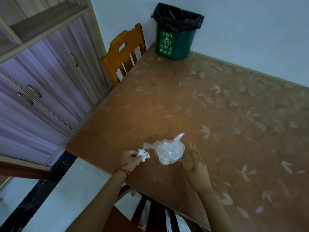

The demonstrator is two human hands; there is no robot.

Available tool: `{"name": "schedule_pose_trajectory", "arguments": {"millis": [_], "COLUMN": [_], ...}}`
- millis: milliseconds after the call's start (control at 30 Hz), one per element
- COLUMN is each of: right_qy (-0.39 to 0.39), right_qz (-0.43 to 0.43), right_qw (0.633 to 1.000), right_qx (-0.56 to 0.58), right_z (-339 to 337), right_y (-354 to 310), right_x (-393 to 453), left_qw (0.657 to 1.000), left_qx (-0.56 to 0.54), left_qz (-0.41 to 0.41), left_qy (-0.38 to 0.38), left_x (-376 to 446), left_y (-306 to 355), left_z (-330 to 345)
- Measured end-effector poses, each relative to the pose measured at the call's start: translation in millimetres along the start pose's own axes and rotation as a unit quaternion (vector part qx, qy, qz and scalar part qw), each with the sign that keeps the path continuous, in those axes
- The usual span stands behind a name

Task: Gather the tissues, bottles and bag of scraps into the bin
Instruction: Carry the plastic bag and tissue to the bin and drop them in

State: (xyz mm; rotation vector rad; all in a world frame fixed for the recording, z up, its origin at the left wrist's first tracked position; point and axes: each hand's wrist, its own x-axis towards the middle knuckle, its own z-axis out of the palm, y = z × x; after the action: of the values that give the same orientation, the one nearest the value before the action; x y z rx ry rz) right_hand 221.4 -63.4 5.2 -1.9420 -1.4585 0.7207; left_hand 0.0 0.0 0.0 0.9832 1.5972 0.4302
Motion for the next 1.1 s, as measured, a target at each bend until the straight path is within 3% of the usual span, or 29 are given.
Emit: {"name": "schedule_pose_trajectory", "arguments": {"millis": [100,500,1100], "right_qy": [-0.021,-0.086,-0.028], "right_qz": [0.017,0.099,0.148], "right_qw": [0.999,0.989,0.981], "right_qx": [0.034,0.063,0.124], "right_z": [7.5,48.9,48.7], "right_y": [-3.2,-7.4,-27.1], "right_x": [6.0,31.3,37.4], "left_qw": [0.999,0.997,0.989], "left_qx": [-0.031,-0.038,-0.061], "left_qz": [0.001,0.052,0.09], "left_qy": [0.035,0.049,0.096], "left_x": [-9.4,-9.3,-30.8], "left_y": [9.6,-7.2,-5.8], "left_z": [-8.2,-31.7,-42.6]}}
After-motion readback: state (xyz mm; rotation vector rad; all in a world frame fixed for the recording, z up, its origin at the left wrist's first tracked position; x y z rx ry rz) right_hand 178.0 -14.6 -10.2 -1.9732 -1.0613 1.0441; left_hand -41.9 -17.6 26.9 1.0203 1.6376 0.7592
